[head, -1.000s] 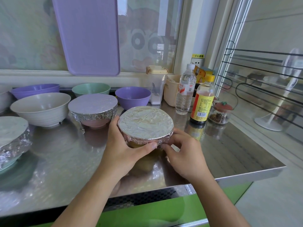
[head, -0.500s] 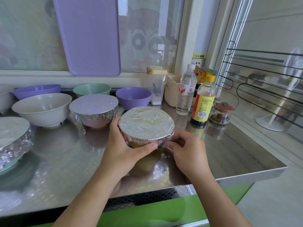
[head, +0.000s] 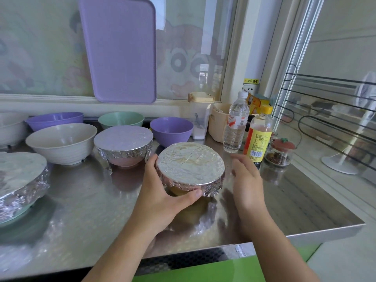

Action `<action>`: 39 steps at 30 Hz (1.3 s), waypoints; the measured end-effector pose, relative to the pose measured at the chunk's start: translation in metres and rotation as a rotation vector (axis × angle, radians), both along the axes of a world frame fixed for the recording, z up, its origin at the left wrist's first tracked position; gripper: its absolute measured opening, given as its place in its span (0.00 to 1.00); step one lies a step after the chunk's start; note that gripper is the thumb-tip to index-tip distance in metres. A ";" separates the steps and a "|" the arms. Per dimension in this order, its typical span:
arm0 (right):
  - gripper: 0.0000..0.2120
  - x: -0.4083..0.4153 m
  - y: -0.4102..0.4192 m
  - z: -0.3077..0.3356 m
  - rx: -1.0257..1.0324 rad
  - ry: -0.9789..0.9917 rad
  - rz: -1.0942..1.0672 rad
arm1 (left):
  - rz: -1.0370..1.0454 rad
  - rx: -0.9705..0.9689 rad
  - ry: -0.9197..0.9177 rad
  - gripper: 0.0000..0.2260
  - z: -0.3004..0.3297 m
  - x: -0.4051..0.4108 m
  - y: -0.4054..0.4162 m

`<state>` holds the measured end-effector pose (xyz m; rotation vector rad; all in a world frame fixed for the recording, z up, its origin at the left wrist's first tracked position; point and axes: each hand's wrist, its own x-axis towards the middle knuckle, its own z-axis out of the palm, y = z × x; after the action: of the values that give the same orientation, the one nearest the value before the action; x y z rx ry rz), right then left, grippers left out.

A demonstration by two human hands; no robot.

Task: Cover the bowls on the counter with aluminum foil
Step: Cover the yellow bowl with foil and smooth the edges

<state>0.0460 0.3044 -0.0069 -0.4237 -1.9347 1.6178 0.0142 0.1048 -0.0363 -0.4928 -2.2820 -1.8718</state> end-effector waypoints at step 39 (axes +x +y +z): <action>0.21 -0.013 -0.003 -0.001 0.050 0.049 0.323 | -0.149 0.036 -0.053 0.69 -0.003 -0.001 -0.005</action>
<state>0.0335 0.3014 -0.0080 -0.0509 -2.0821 1.7528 0.0134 0.0999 -0.0388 -0.6315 -2.2986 -2.0128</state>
